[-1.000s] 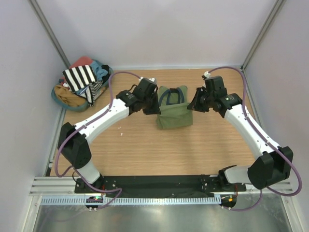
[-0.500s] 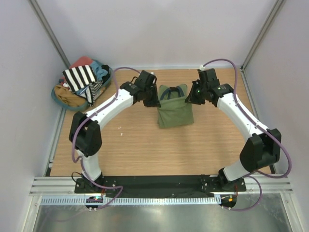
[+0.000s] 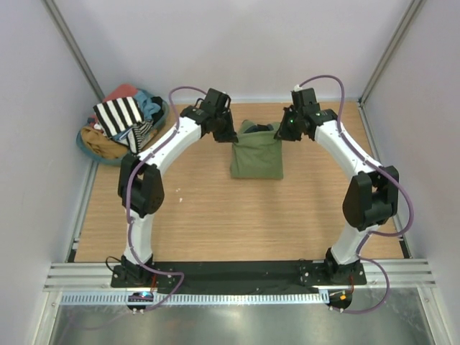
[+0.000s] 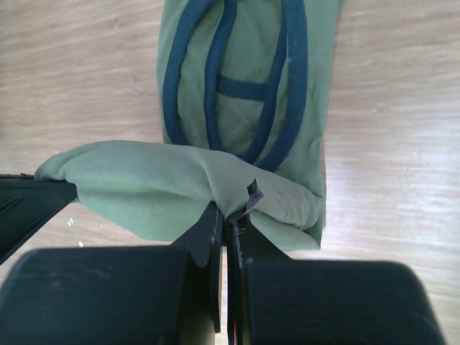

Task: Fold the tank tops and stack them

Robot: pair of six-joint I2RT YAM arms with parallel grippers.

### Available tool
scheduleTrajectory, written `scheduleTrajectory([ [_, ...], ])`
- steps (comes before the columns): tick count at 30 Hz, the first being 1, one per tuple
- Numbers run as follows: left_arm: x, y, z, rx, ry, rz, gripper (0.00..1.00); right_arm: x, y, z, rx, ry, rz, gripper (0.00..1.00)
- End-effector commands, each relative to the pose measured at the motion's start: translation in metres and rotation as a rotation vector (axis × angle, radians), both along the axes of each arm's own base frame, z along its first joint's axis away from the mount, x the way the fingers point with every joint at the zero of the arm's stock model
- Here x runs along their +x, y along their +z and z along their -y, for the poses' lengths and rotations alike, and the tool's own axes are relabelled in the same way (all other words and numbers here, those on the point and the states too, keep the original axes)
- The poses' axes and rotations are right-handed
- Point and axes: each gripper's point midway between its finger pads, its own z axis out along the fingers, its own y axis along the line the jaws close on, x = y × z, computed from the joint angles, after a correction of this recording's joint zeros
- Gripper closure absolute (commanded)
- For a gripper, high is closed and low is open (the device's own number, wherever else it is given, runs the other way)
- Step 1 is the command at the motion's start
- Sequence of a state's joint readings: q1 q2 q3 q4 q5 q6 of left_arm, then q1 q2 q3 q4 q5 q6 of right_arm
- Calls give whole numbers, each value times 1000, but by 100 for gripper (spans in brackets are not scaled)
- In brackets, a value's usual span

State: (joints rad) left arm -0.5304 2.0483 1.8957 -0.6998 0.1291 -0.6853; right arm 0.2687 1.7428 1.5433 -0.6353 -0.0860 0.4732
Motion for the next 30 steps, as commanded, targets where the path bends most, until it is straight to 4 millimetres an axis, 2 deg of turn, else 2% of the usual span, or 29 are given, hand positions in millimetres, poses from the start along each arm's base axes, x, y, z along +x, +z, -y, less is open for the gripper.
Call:
scheduleTrajectory([
  [1,21,15,-4,-21,3,42,94,33,27,9,11,-33,98,98],
  [3,32,9,-4,-30,8,43,94,42,18,9,20,-36,77,98],
  [4,39,13,-1,-45,6,67,93,48,24,9,27,-40,90,98],
  [5,45,6,0,-47,8,65,93,53,23,14,30,-54,91,98],
  [6,51,6,1,-63,5,72,93,58,14,15,29,-59,73,98],
  [8,65,11,6,-93,-4,109,93,67,15,16,39,-67,80,98],
  [9,73,0,6,-94,-2,101,93,73,7,20,41,-81,66,98],
  [11,88,8,11,-125,-3,144,93,83,7,22,54,-91,80,98],
  [12,96,-4,11,-126,1,135,92,88,4,25,62,-100,79,98],
  [13,104,2,13,-145,-1,160,92,93,-5,25,74,-106,66,98],
  [15,117,-4,16,-173,3,178,92,105,-6,26,96,-111,89,98],
  [16,125,3,19,-196,3,215,92,112,-12,27,102,-119,91,98],
  [25,169,-5,22,-280,32,337,84,155,-26,34,151,-143,144,98],
  [27,178,-8,20,-279,54,354,49,162,-35,38,161,-168,148,93],
  [28,183,-4,19,-288,65,365,28,168,-37,40,169,-178,170,68],
  [29,187,-9,17,-291,74,360,19,170,-41,43,169,-191,173,49],
  [30,189,-5,15,-302,76,361,16,171,-40,45,168,-202,184,35],
])
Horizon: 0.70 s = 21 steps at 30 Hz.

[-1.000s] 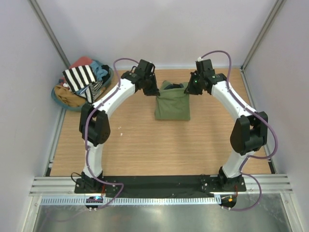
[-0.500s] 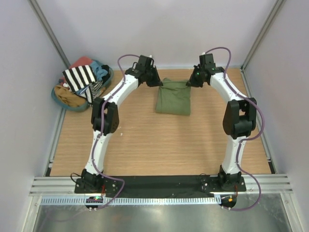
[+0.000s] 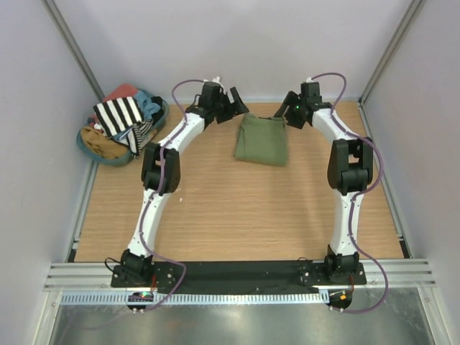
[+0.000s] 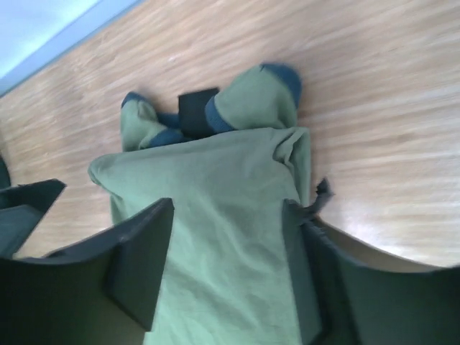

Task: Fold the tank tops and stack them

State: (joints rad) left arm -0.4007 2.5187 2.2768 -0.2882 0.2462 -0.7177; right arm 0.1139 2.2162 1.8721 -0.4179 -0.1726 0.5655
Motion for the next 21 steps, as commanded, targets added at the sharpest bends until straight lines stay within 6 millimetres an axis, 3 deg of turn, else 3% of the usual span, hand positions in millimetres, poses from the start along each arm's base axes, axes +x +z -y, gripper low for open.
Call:
scheduleTrajectory([
  [1,25,45,-3,-89,17,120,13,29,28,10,14,-56,162,28],
  [2,26,47,-7,-93,18,118,11,27,29,11,11,-53,170,23],
  [3,23,65,-10,-100,19,139,11,24,45,11,6,-46,206,22],
  [4,18,57,-14,-86,19,119,10,23,51,13,5,-51,231,22],
  [5,15,63,-16,-71,12,133,10,15,42,15,-2,-52,209,23],
  [6,9,82,-19,-71,11,157,10,10,46,16,-4,-54,216,24],
  [7,0,73,-21,-58,8,133,11,0,49,17,-6,-51,215,25],
  [10,-26,75,-25,-54,-13,98,13,-22,50,15,3,-24,203,27],
  [13,-56,60,-22,-36,-39,40,14,-39,41,10,16,15,165,23],
  [17,-92,39,-5,-20,-92,-14,13,-66,17,9,24,31,109,21],
  [21,-107,11,5,-11,-105,-79,17,-85,-12,9,32,27,30,23],
])
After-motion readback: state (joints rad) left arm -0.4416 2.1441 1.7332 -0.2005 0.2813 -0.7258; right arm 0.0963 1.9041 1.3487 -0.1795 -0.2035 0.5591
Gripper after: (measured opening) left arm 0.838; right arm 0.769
